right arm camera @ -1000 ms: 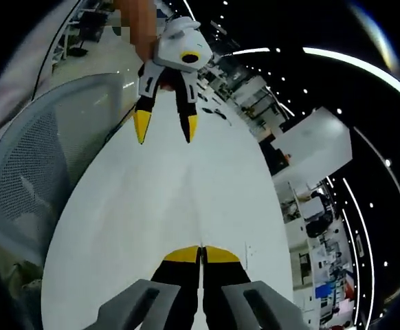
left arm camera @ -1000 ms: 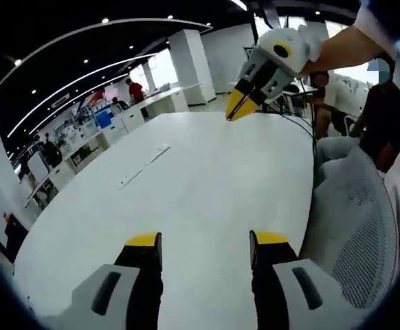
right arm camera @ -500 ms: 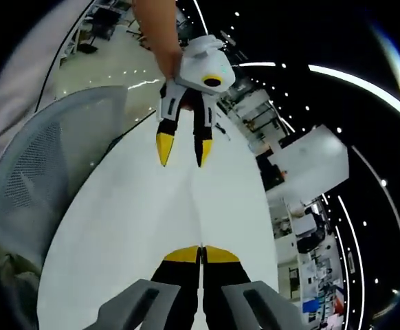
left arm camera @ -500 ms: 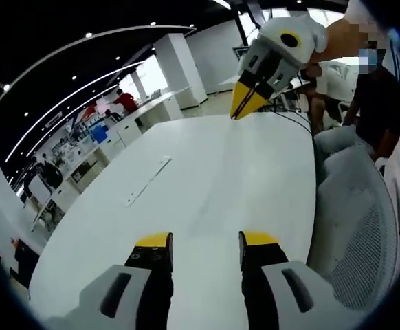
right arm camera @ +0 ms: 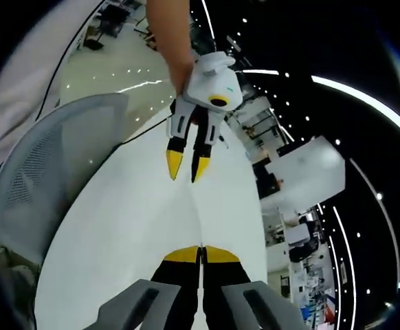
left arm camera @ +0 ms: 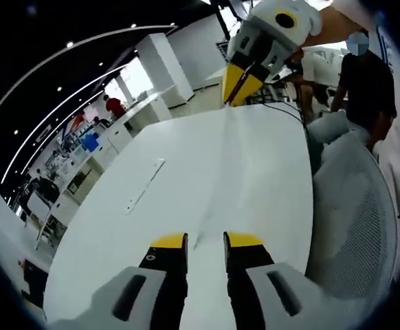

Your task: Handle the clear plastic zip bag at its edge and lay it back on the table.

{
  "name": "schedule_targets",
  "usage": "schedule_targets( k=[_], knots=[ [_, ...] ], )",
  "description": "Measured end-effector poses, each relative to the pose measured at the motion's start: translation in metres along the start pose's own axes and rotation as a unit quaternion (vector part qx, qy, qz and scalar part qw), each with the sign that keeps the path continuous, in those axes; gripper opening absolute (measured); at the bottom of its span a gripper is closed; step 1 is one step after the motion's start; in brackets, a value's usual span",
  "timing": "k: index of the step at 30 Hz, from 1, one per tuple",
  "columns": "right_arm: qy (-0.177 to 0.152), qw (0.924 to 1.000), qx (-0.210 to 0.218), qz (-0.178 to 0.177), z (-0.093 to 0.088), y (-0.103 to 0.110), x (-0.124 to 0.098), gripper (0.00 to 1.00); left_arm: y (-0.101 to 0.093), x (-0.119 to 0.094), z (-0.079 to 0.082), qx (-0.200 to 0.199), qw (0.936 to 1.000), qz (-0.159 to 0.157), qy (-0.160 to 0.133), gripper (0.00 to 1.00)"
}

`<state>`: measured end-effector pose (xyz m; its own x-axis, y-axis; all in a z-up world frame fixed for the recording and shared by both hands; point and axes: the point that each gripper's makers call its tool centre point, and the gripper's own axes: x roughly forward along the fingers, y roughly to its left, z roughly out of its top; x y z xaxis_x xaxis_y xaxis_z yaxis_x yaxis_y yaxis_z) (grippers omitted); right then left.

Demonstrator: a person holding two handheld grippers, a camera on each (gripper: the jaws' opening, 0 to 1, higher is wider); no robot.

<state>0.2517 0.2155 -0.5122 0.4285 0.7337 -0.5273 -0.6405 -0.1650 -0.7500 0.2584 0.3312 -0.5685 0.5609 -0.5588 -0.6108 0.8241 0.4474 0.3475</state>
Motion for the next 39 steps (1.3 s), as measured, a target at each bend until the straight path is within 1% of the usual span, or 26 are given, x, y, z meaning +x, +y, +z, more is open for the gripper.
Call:
schedule_targets(
  k=[4,6,10,17,23,25,29,33,39],
  knots=[
    [-0.003,1.0,-0.008,-0.001,0.007,-0.002,-0.002,0.0,-0.003,-0.002,-0.002,0.011,0.9999,-0.011,0.007,0.1],
    [-0.003,0.9999,-0.011,-0.003,0.009,-0.003,-0.003,0.0,-0.003,-0.002,-0.003,0.014,0.9998,-0.012,0.01,0.09],
    [-0.003,0.9999,-0.012,-0.004,0.011,-0.004,-0.004,0.0,-0.009,-0.006,-0.002,0.018,0.9996,-0.02,0.009,0.03],
    [-0.001,0.9998,-0.017,-0.002,0.016,-0.004,-0.005,0.0,-0.015,-0.012,-0.001,0.029,0.999,-0.031,0.015,0.02],
    [0.001,0.9998,-0.021,-0.001,0.018,-0.004,-0.003,0.0,-0.018,-0.017,0.006,0.034,0.9983,-0.041,0.021,0.03],
    [0.001,0.9998,-0.021,0.0,0.019,-0.004,-0.003,0.0,-0.02,-0.018,0.007,0.035,0.9979,-0.048,0.026,0.01],
    [-0.001,0.9998,-0.022,-0.003,0.021,-0.006,-0.003,0.0,-0.022,-0.02,0.005,0.045,0.9971,-0.051,0.035,0.0],
    [-0.001,0.9998,-0.022,-0.004,0.022,-0.007,-0.004,0.0,-0.024,-0.02,0.003,0.046,0.9965,-0.055,0.043,0.0],
    [0.001,0.9997,-0.023,-0.005,0.022,-0.008,-0.005,0.0,-0.027,-0.021,0.005,0.041,0.9959,-0.064,0.048,0.0]
  ],
)
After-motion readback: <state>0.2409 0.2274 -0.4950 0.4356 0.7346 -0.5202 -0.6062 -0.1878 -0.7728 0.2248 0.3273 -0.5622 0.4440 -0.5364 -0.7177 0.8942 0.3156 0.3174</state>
